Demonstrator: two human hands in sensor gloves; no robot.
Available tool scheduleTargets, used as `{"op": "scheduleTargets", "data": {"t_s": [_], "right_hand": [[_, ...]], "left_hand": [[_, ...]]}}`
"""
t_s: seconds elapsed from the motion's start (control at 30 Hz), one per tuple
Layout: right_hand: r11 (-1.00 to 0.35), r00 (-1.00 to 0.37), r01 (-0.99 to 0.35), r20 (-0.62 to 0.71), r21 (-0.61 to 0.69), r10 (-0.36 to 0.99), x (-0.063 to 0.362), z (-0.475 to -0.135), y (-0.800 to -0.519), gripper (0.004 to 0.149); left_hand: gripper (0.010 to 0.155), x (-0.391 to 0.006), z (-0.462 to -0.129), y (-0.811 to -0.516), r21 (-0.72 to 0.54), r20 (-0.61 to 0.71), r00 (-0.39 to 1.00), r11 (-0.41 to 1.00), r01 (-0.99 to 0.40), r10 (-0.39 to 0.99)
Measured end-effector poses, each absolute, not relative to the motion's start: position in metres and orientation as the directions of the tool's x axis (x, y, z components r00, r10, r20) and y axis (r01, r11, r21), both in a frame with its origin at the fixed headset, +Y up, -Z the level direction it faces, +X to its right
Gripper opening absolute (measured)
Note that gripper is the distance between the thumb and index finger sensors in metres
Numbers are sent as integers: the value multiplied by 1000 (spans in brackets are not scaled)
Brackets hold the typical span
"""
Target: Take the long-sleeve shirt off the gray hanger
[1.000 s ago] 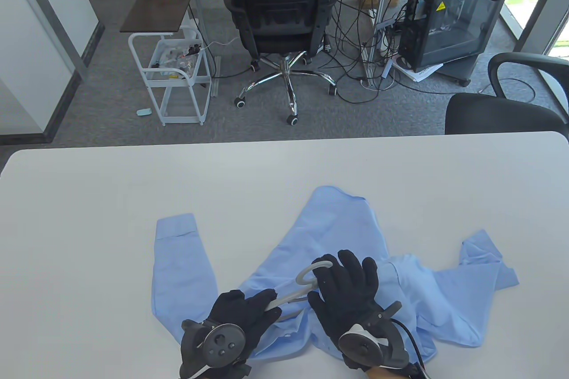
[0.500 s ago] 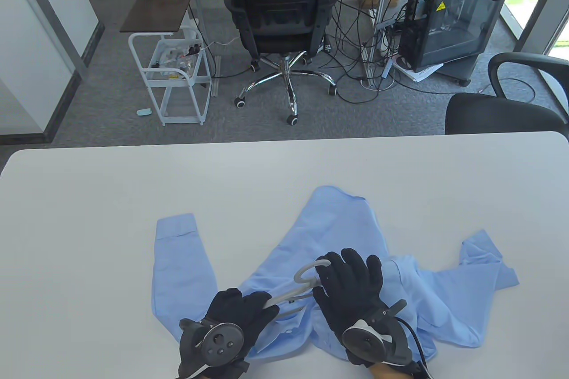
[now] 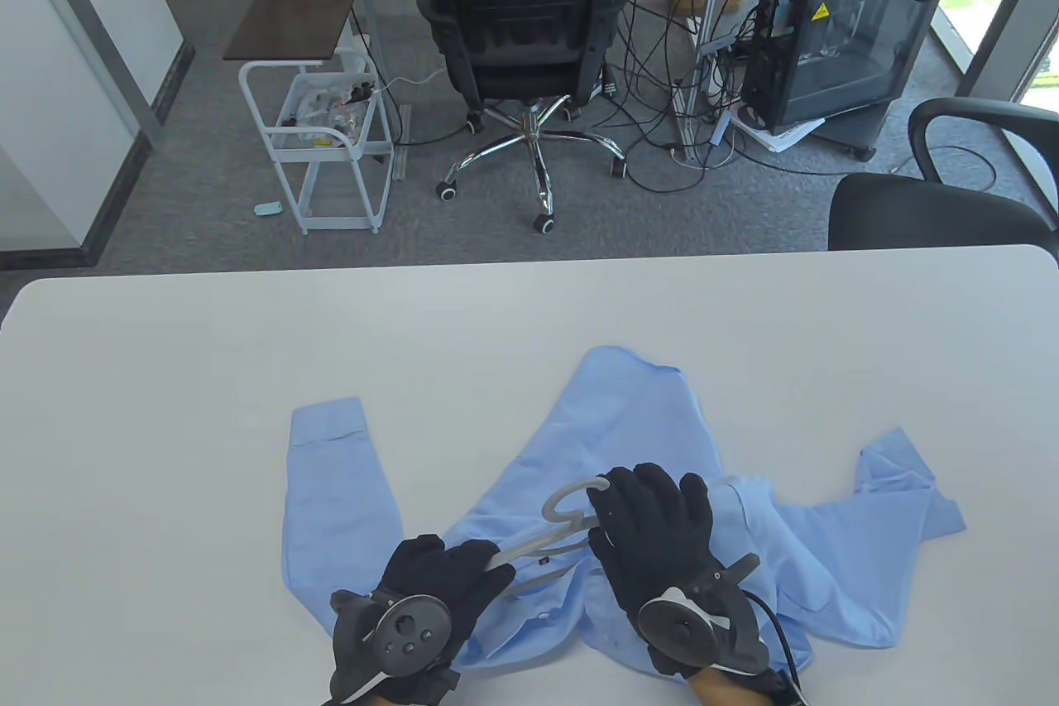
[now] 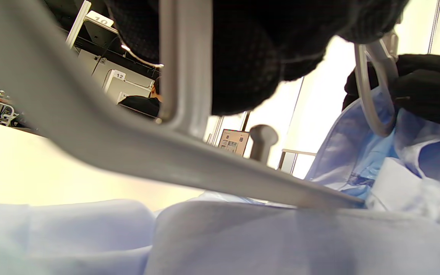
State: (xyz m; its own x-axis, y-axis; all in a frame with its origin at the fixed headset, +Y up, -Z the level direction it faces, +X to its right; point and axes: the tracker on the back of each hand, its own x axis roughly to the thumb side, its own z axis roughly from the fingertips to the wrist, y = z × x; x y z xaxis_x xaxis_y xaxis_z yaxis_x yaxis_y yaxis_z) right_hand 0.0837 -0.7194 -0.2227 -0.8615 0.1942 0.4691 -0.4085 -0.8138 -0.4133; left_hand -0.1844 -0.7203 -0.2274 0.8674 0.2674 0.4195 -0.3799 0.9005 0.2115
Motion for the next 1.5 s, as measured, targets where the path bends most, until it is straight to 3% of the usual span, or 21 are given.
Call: {"op": "scheduleTargets", "data": {"t_s": [0.33, 1.5], "right_hand": [[-857, -875, -387, 429, -339, 225, 90, -234, -726, 59], [-847, -864, -446, 384, -287, 325, 105, -242, -726, 63]], "left_hand": [[48, -188, -229, -720, 221, 406, 882, 910, -350, 240], [49, -200, -229, -715, 257, 420, 879, 900, -353, 225]]}}
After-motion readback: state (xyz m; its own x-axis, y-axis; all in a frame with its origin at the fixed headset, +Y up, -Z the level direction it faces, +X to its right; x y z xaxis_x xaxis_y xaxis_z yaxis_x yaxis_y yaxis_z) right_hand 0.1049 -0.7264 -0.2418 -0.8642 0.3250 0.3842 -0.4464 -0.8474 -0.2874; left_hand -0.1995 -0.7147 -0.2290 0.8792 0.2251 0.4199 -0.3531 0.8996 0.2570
